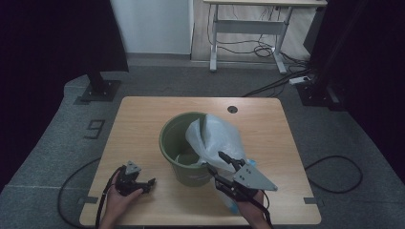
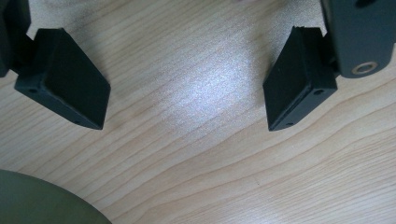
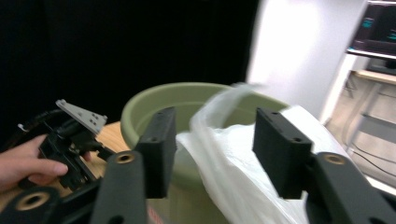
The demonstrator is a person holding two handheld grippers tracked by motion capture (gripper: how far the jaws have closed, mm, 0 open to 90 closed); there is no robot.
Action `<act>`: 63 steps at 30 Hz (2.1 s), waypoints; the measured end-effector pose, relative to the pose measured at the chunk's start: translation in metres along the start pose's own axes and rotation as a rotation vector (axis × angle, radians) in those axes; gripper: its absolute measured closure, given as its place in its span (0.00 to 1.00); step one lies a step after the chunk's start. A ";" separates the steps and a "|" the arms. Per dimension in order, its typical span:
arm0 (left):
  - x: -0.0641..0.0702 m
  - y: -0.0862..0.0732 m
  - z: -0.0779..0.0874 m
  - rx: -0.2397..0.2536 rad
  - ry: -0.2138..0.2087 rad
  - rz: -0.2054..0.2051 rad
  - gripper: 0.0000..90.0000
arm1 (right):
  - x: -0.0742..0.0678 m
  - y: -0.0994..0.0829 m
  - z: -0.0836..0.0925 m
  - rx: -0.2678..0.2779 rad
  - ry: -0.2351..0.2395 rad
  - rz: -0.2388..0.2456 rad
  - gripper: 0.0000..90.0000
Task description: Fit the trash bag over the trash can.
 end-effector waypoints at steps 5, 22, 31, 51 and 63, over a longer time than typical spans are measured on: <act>0.000 0.000 0.000 0.000 0.001 0.000 0.16 | 0.008 -0.011 0.019 -0.012 -0.065 0.002 0.47; 0.000 0.000 0.000 0.000 0.002 0.001 0.16 | 0.034 -0.071 0.036 -0.139 -0.223 -0.118 0.38; 0.000 0.000 0.000 0.000 0.002 0.001 0.16 | 0.031 -0.089 0.024 -0.136 -0.227 -0.171 0.57; 0.001 0.000 0.000 0.005 0.004 0.002 0.18 | 0.055 -0.045 0.021 -0.024 -0.196 -0.157 0.98; 0.013 0.020 0.033 0.109 0.002 -0.038 0.27 | 0.052 -0.001 0.014 0.039 -0.177 -0.100 0.98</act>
Point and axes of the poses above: each handheld gripper's, and its own axes: z roughly backward along the jaws, y roughly out of its top, x roughly to its right, the point moved 8 cm from there along -z, roughly forward along the jaws, and after that the axes turned 9 degrees about -y, right-handed, at the moved point
